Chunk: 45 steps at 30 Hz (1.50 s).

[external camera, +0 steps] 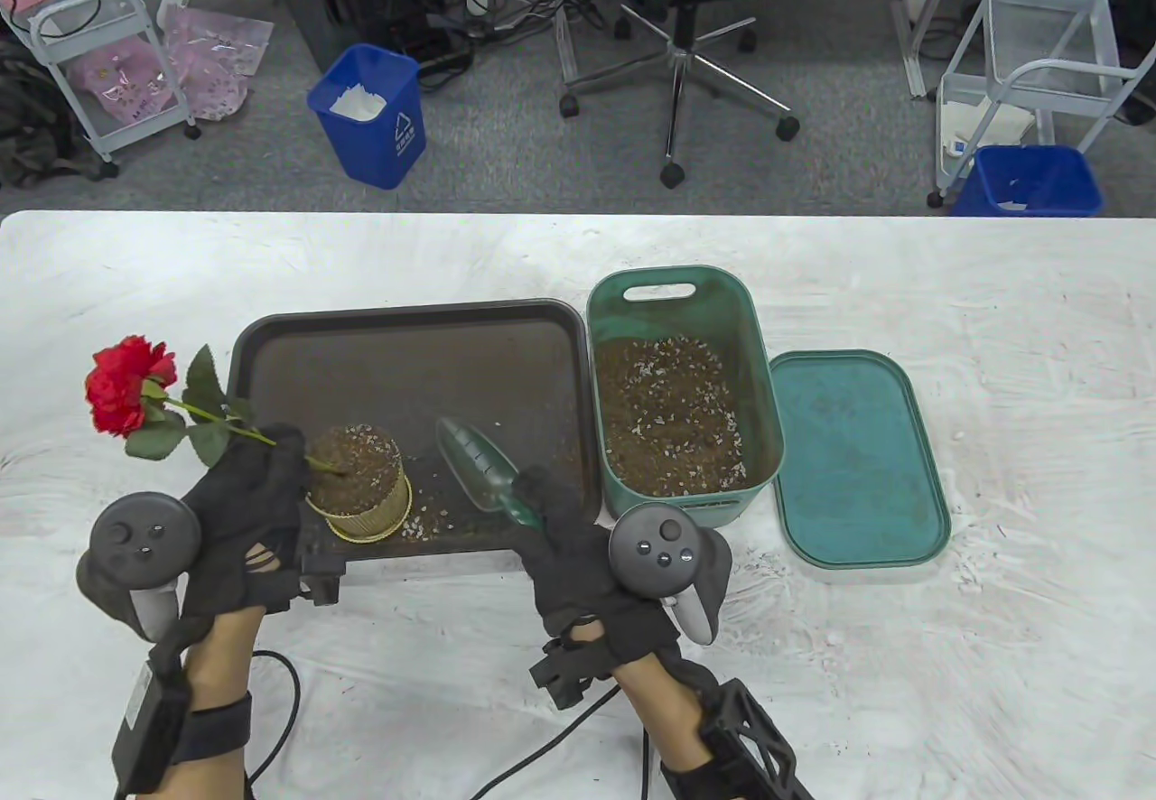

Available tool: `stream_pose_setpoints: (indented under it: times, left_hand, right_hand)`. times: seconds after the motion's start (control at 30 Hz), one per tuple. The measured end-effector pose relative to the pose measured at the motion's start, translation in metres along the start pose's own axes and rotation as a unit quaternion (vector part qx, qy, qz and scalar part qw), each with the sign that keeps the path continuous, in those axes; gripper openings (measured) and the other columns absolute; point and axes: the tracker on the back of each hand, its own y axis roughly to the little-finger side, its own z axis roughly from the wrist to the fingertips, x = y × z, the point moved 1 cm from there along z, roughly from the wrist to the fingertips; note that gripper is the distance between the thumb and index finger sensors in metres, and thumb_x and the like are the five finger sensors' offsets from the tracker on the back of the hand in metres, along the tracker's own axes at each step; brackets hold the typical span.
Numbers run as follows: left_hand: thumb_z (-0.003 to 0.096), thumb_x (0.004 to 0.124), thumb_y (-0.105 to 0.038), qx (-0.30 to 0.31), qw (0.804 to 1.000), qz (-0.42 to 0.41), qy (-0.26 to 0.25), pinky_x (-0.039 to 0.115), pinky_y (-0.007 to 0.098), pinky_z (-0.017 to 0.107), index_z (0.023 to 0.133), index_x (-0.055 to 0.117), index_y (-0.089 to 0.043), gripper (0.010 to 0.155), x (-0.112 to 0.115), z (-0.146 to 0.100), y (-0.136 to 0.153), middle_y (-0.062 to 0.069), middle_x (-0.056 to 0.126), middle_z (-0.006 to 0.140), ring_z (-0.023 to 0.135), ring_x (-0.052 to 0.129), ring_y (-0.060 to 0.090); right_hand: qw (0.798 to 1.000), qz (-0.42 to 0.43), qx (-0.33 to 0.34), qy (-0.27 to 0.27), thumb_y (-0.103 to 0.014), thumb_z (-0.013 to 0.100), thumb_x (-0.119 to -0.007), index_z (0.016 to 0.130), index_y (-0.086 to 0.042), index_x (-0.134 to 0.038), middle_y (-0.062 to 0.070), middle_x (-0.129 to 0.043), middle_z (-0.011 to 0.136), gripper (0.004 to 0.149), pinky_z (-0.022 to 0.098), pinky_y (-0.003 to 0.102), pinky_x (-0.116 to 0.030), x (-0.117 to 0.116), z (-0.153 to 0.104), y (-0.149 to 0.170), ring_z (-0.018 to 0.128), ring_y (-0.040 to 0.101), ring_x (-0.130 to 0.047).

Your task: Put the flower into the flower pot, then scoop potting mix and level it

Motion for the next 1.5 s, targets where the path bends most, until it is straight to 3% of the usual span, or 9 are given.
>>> stream_pose_setpoints:
  times: [0.13,0.43,1.03,1.5]
  left_hand:
    - [0.0405,0.073,-0.039,0.016,0.995,0.073,0.064,0.089,0.043,0.036,0.074,0.088,-0.017,0.042,-0.007,0.021,-0.022,0.001,0.099,0.056,0.032,0.105,0.023]
    - [0.0384,0.069,-0.038,0.044,0.976,0.168,0.129,0.089,0.043,0.036,0.073,0.085,-0.020,0.042,-0.019,0.051,-0.063,-0.002,0.098,0.056,0.032,0.104,0.022]
    - [0.0383,0.070,-0.037,0.033,0.981,0.138,0.133,0.089,0.043,0.037,0.073,0.086,-0.020,0.042,-0.041,0.057,-0.056,-0.001,0.098,0.057,0.033,0.106,0.023]
    - [0.0383,0.071,-0.036,0.040,0.962,0.196,0.187,0.089,0.043,0.037,0.073,0.086,-0.021,0.042,0.010,0.058,-0.063,-0.001,0.099,0.058,0.034,0.106,0.023]
  right_hand:
    - [1.000,0.008,0.002,0.001,-0.039,0.042,-0.077,0.099,-0.018,-0.051,0.001,-0.094,0.042,0.066,0.000,0.034,-0.088,0.001,-0.002,0.003,0.009,0.012,-0.093]
    - [1.000,0.005,0.004,0.015,-0.038,0.042,-0.076,0.098,-0.018,-0.052,0.001,-0.094,0.044,0.064,0.001,0.035,-0.089,0.002,-0.008,0.003,0.010,0.012,-0.094]
    - [1.000,-0.004,0.006,0.014,-0.038,0.043,-0.075,0.098,-0.018,-0.053,0.001,-0.094,0.043,0.063,0.001,0.035,-0.088,0.000,-0.010,0.002,0.010,0.012,-0.094]
    - [1.000,-0.010,0.008,0.014,-0.038,0.043,-0.075,0.098,-0.019,-0.054,0.002,-0.094,0.043,0.062,0.001,0.035,-0.088,-0.003,-0.011,0.002,0.010,0.012,-0.093]
